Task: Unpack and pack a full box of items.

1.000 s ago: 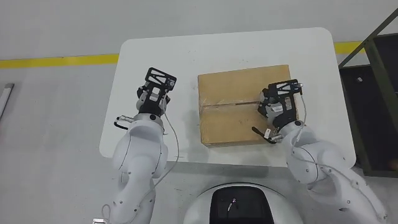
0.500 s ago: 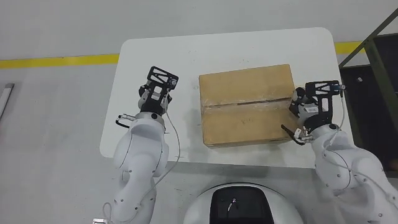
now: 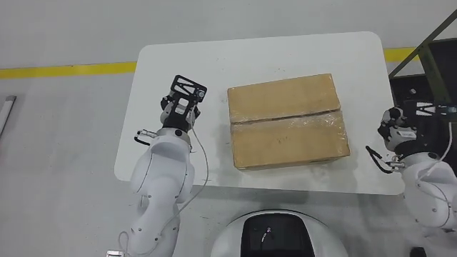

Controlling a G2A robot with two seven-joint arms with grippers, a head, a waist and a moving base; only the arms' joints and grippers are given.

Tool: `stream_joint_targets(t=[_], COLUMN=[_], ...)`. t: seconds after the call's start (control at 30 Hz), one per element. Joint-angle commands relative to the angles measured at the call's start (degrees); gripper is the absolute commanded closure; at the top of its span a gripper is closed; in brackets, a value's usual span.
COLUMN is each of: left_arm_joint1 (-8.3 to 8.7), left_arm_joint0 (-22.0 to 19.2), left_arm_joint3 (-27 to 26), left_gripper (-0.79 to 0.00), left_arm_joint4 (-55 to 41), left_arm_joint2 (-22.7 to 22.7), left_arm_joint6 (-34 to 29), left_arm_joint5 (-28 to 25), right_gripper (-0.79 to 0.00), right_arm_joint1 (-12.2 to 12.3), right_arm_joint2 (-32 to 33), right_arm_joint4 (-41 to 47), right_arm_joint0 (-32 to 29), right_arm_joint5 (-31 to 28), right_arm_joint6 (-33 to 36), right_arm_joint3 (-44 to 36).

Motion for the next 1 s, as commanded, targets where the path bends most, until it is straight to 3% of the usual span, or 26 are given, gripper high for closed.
stream_joint_targets(t=[0.0,0.03,0.4,0.5,0.63,0.67,0.73,0.77,0.83,0.87,0.97], left_arm_joint1=[-0.04,-0.06,-0.30,-0.40,-0.30,-0.25,-0.09,0.00,0.15,0.19,0.42], left_arm_joint0=[0.0,0.0,-0.2,0.1,0.8,1.2,1.7,2.0,2.4,2.7,3.2], left_arm_joint3=[0.0,-0.1,-1.8,-2.8,-5.1,-5.7,-6.9,-7.5,-8.3,-8.6,-9.7], left_gripper=[-0.751,-0.785,-0.785,-0.785,-0.763,-0.717,-0.465,-0.406,-0.102,0.000,0.000], left_arm_joint4=[0.0,-0.1,-2.6,-5.1,-9.8,-11.6,-13.9,-14.5,-16.1,-17.3,-21.0], left_arm_joint2=[0.1,0.1,-0.4,-0.8,-1.6,-2.0,-3.1,-3.7,-4.8,-5.4,-6.9], left_arm_joint6=[0.0,0.0,-0.4,-0.1,1.9,2.2,2.6,2.4,2.6,2.8,2.5], left_arm_joint5=[0.0,0.0,-0.1,-0.1,-3.2,-4.3,-6.3,-6.9,-8.0,-8.0,-10.4], right_gripper=[0.000,0.000,0.000,0.000,0.000,0.000,0.000,0.000,0.000,0.000,0.000], right_arm_joint1=[-0.3,-0.4,-1.6,-1.7,-1.4,-1.2,-1.0,-1.0,-0.9,-0.9,-0.9], right_arm_joint2=[-2.0,-3.4,-17.7,-17.9,-13.4,-11.7,-8.5,-7.0,-4.7,-4.0,-3.4], right_arm_joint4=[1.8,1.9,-0.4,-1.4,-3.4,-4.3,-4.7,-4.2,-3.3,-3.2,-2.3], right_arm_joint0=[-1.1,-1.6,2.5,3.7,3.7,3.4,2.7,2.4,1.8,1.4,0.7], right_arm_joint5=[-0.2,-0.7,-1.2,-0.2,0.2,-0.1,-0.3,0.0,-0.1,-0.1,0.0], right_arm_joint6=[-1.3,-2.0,-6.0,-6.0,-5.1,-4.3,-3.2,-2.6,-1.3,-0.9,-1.5], right_arm_joint3=[0.8,1.0,4.8,3.7,-1.4,-3.0,-5.9,-7.0,-7.4,-7.0,-6.5])
